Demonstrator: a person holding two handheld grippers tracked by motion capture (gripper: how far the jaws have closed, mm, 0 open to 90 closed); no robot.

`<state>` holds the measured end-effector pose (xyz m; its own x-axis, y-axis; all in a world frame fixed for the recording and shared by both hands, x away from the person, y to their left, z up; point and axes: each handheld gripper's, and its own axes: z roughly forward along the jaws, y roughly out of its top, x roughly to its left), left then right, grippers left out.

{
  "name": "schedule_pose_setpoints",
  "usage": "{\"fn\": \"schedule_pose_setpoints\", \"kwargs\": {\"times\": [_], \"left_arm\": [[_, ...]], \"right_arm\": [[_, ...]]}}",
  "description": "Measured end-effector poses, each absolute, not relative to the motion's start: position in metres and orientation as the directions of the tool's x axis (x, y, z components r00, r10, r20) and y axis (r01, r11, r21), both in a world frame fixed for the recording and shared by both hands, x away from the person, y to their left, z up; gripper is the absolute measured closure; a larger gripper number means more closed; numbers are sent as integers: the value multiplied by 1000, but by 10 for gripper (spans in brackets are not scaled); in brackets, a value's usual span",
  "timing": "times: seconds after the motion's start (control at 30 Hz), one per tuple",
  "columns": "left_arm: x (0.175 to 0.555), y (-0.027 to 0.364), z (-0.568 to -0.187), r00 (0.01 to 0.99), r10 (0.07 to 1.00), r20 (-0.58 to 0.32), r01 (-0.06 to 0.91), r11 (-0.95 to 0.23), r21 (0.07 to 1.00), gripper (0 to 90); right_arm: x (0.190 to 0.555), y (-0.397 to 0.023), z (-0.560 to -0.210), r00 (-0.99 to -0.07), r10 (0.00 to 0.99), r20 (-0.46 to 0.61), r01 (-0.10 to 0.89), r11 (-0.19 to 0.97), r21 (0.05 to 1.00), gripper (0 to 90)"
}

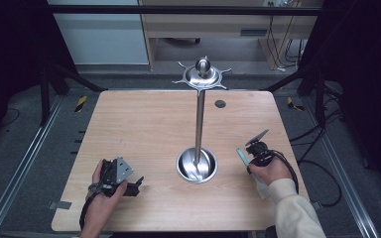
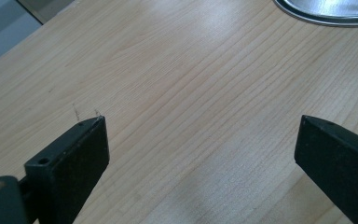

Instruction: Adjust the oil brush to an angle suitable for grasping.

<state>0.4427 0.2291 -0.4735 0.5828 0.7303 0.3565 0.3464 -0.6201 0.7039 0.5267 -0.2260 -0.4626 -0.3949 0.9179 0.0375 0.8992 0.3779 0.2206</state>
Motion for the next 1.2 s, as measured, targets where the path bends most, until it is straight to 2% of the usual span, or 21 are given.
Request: {"fn": "schedule_pose_setpoints", "kwargs": {"times": [0.37,0.6,0.8,1.07,1.1,1.13,1.2], "left_arm": [[443,229,-473,582,730,358,345,-621,704,26],[443,229,-473,582,730,357,345,-620,704,26],[443,230,-473,582,733,353,348,-617,706,26],[443,231,-472,576,742,342,349,-602,718,26],[443,233,-472,574,743,343,354,-604,715,26],[443,233,-472,574,743,343,354,-604,715,26],[442,237,-470,560,757,337,361,-589,723,26]], "right_arm": [[528,-230,-466,-381,923,48,909,364,204,807],[528,-229,-466,-340,939,53,926,325,193,821],[527,-232,-461,-340,937,79,924,317,214,823],[524,-239,-421,-383,916,119,892,333,306,824],[524,-240,-403,-392,911,128,879,330,345,823],[524,-240,-403,-392,911,128,879,330,345,823],[523,-240,-381,-421,899,118,848,345,402,823]]}}
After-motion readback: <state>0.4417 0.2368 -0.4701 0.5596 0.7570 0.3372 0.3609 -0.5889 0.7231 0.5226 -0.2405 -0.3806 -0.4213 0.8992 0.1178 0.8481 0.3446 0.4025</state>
